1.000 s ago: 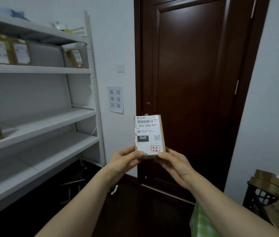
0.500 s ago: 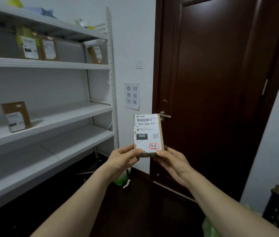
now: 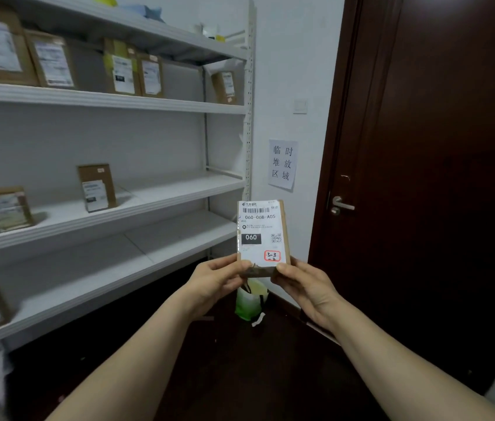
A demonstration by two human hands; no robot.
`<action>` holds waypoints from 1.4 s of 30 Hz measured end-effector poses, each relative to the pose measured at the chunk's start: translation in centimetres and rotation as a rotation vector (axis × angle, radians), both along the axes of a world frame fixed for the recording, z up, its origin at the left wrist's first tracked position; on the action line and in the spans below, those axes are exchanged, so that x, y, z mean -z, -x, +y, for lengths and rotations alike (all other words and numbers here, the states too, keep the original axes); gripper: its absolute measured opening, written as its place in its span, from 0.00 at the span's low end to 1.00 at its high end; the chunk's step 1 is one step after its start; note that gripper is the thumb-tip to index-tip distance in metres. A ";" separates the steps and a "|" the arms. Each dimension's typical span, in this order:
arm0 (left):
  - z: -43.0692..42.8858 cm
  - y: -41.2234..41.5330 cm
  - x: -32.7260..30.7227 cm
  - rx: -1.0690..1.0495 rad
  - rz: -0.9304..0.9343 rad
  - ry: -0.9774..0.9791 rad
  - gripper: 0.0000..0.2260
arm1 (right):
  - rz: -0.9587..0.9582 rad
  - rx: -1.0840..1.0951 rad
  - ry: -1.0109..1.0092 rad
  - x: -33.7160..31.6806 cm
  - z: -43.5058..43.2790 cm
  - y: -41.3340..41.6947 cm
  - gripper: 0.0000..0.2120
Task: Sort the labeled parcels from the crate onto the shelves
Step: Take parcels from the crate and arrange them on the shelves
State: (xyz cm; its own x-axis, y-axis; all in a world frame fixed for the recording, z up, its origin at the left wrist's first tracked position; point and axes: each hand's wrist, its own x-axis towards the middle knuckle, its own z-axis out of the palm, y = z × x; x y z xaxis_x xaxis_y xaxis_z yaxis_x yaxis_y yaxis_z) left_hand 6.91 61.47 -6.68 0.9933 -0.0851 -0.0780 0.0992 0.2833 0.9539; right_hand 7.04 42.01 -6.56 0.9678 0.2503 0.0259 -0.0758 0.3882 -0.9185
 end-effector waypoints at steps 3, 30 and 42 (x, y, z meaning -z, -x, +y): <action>2.4 -0.4 0.3 -0.043 -0.004 0.014 0.18 | 0.003 -0.048 0.019 0.3 2.3 -1.1 0.12; 21.0 -7.2 4.6 -0.327 0.073 0.030 0.12 | 0.132 -0.413 0.086 4.4 22.0 -15.2 0.19; 22.5 -22.1 6.1 -0.507 0.209 -0.006 0.07 | 0.161 -0.475 0.156 6.6 25.6 -32.5 0.11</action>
